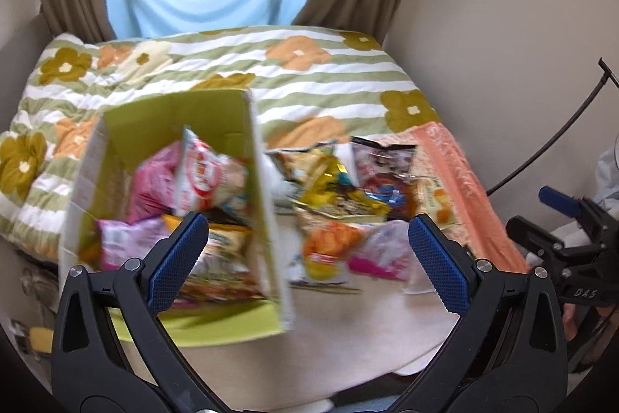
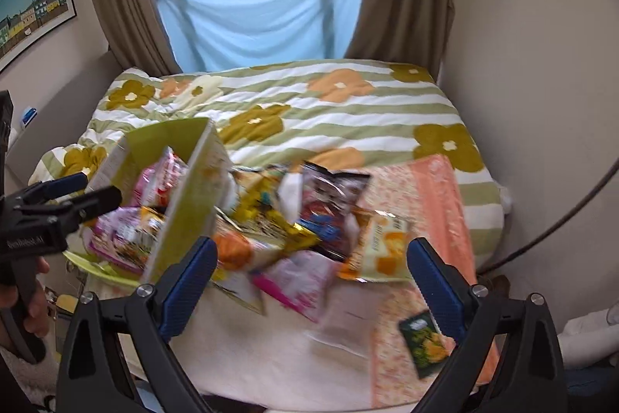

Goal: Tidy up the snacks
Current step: 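Move both tools back from the box toward the remaining snacks, then grasp the white bag with the left tool while the right tool grasps the green cracker packet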

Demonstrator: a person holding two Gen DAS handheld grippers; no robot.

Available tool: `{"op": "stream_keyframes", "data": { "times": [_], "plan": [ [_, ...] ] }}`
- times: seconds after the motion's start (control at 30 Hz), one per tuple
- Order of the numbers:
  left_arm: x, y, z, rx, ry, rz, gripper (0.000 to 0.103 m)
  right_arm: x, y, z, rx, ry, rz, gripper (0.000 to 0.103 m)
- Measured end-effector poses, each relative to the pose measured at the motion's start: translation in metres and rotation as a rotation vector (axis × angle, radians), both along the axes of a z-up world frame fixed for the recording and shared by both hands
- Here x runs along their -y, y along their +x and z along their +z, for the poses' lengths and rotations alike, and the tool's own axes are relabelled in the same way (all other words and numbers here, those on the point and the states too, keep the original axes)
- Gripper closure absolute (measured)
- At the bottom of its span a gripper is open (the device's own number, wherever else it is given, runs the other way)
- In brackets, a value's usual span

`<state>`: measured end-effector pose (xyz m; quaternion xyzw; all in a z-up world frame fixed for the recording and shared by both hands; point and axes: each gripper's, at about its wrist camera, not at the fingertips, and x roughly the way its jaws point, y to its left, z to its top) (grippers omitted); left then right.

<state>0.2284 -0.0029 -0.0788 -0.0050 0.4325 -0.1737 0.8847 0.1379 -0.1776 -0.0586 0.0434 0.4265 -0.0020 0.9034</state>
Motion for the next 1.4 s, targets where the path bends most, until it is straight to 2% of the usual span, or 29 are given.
{"op": "stream_keyframes", "data": {
  "times": [0.17,0.3,0.47,0.63,0.7,0.8,0.93,1.13,1.27,1.33,1.4],
  "plan": [
    [0.072,-0.022,-0.020,-0.028,0.029,-0.033,0.001,0.059,-0.027,-0.028,-0.042,-0.004,0.016,0.005],
    [0.119,-0.032,-0.044,-0.092,0.006,-0.054,0.001,0.092,-0.038,-0.053,-0.077,0.052,0.046,0.005],
    [0.165,-0.036,-0.073,-0.127,0.032,-0.118,0.001,0.112,-0.046,-0.085,-0.113,0.067,0.094,0.005],
    [0.198,-0.026,-0.125,-0.185,0.047,-0.202,0.004,0.118,-0.048,-0.126,-0.145,0.051,0.130,0.005],
    [0.209,-0.021,-0.150,-0.216,0.048,-0.231,0.012,0.116,-0.050,-0.140,-0.153,0.022,0.142,0.006],
    [0.222,-0.014,-0.180,-0.261,0.051,-0.256,0.016,0.110,-0.052,-0.158,-0.165,-0.037,0.165,0.006],
    [0.231,-0.007,-0.206,-0.288,0.080,-0.271,0.018,0.106,-0.053,-0.176,-0.182,-0.075,0.187,0.006],
    [0.238,0.002,-0.228,-0.305,0.140,-0.285,0.018,0.098,-0.047,-0.188,-0.198,-0.127,0.183,0.006],
    [0.249,-0.003,-0.233,-0.264,0.222,-0.325,0.018,0.095,-0.042,-0.191,-0.218,-0.156,0.185,0.006],
    [0.249,-0.003,-0.233,-0.256,0.237,-0.330,0.023,0.094,-0.039,-0.196,-0.251,-0.182,0.190,0.006],
    [0.249,-0.002,-0.233,-0.239,0.272,-0.331,0.036,0.093,-0.036,-0.200,-0.291,-0.213,0.209,0.011]
  ]
}}
